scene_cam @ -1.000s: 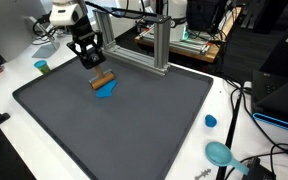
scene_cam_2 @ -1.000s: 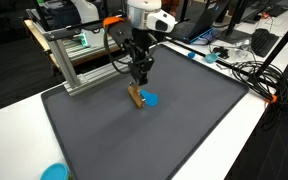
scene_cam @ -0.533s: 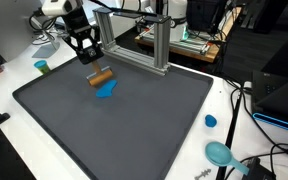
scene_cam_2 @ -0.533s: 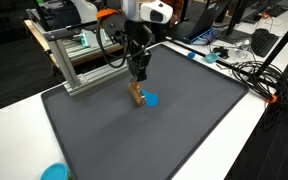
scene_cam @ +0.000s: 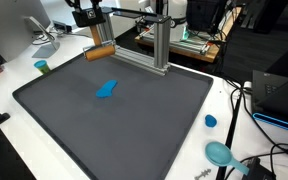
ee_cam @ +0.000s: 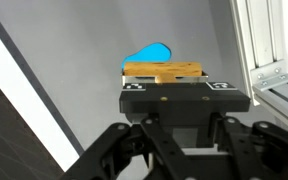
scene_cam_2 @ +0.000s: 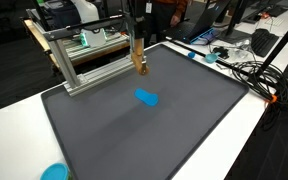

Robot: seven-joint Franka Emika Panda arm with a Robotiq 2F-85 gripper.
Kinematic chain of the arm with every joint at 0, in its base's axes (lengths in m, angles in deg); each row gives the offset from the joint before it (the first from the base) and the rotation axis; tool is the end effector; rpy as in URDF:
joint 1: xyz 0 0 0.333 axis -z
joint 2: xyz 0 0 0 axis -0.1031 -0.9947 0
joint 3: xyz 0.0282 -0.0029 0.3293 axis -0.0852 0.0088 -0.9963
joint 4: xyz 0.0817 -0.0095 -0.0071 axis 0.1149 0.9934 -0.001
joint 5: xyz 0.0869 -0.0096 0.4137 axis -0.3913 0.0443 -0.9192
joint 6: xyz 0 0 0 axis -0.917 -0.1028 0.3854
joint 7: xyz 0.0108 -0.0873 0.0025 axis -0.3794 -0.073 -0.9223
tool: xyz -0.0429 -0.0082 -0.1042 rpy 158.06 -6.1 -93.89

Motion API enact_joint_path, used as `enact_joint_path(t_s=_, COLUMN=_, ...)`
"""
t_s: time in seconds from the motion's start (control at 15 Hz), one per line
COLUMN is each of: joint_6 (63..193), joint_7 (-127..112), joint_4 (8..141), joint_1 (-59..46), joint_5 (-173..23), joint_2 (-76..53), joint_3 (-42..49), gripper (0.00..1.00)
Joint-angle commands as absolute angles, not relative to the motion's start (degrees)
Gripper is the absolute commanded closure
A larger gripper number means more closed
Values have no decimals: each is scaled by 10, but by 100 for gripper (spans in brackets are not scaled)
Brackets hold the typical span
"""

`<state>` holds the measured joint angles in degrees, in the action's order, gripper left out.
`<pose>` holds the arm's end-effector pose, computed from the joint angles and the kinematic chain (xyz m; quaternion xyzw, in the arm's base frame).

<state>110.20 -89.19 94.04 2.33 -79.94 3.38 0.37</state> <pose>0.5906 -0.0946 0.4610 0.8323 0.5534 0.0301 0.0077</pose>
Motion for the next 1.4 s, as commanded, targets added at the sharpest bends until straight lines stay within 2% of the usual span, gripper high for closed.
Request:
enact_joint_path(t_s=0.0, joint_6=1062, joint_7=-778, joint_4=969, joint_1=-5, joint_5=-773, joint_2=100, joint_3=7, gripper=78)
enact_joint_path(t_s=0.07, joint_6=1073, joint_7=-830, joint_4=946, joint_1=-3, joint_5=-792, joint_2=64, joint_3=16, gripper=53)
enact_joint_path(t_s=0.4, joint_6=1064, joint_7=-787, joint_4=960, joint_1=-15, joint_5=-783, joint_2=87, joint_3=15, gripper=53)
enact_joint_path(t_s=0.47, joint_6=1055, joint_7=-761, joint_4=958, joint_1=-13, joint_5=-795, joint_2=80, joint_3=16, gripper=78)
enact_joint_path(t_s=1.0, joint_6=1105, joint_7=-560, joint_4=1056, joint_1=4, joint_5=-827, joint_2=126, joint_3=52, gripper=78)
enact_joint_path(t_s=1.33, joint_6=1172, joint_7=-462, joint_4=1154, joint_1=-6, joint_5=-856, joint_2=203, joint_3=56, gripper=78)
